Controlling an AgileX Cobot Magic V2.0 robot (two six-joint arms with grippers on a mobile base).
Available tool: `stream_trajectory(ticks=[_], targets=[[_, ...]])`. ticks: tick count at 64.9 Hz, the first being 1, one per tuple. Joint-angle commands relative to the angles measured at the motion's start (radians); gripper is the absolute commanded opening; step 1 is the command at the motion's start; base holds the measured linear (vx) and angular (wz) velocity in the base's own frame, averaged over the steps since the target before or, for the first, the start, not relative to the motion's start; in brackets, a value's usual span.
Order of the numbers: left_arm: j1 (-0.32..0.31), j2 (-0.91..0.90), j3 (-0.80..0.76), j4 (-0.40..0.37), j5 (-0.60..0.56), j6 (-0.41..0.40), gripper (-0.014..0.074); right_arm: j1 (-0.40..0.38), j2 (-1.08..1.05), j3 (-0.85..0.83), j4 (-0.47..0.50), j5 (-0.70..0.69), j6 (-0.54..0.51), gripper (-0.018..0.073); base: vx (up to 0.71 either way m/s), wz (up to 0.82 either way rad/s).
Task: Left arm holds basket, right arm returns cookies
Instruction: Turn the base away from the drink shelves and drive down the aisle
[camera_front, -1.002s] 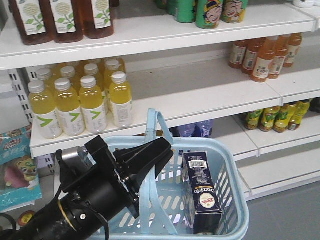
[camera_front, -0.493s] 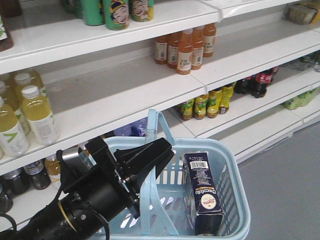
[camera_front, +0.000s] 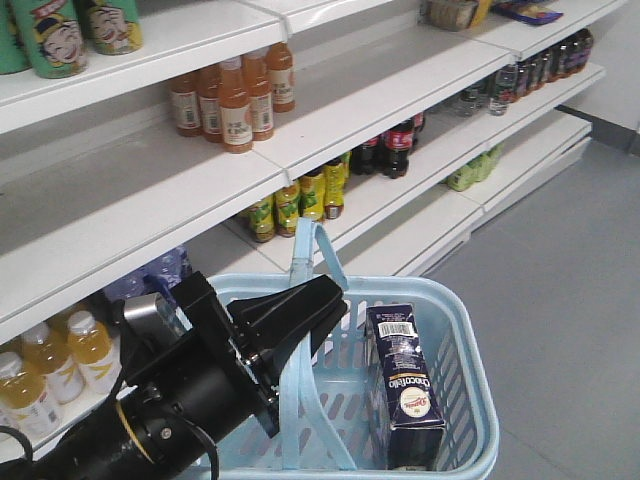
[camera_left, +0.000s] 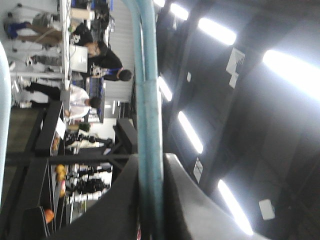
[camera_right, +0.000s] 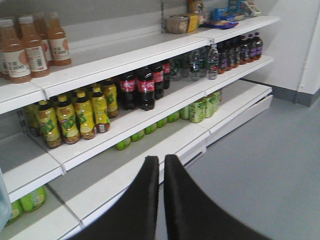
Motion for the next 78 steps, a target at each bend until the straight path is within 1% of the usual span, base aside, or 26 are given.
stream_trajectory(ticks=[1,48,78], targets=[[-0.007,-0.039,-0.027,0.000,-0.286,-0.003,-0.0003,-0.008,-0.012,0.018,-0.010,-0.071,-0.003,-0.0006,0.03,-0.49],[-0.007,-0.039,-0.027,0.000,-0.286,-0.003,-0.0003,-0.008,-0.012,0.018,-0.010,-0.071,-0.003,-0.0006,0.05,-0.56],[-0.007,-0.039,-0.027,0.000,-0.286,-0.003,-0.0003,-0.008,-0.012,0.018,-0.010,-0.071,-0.003,-0.0006,0.07,-0.39]])
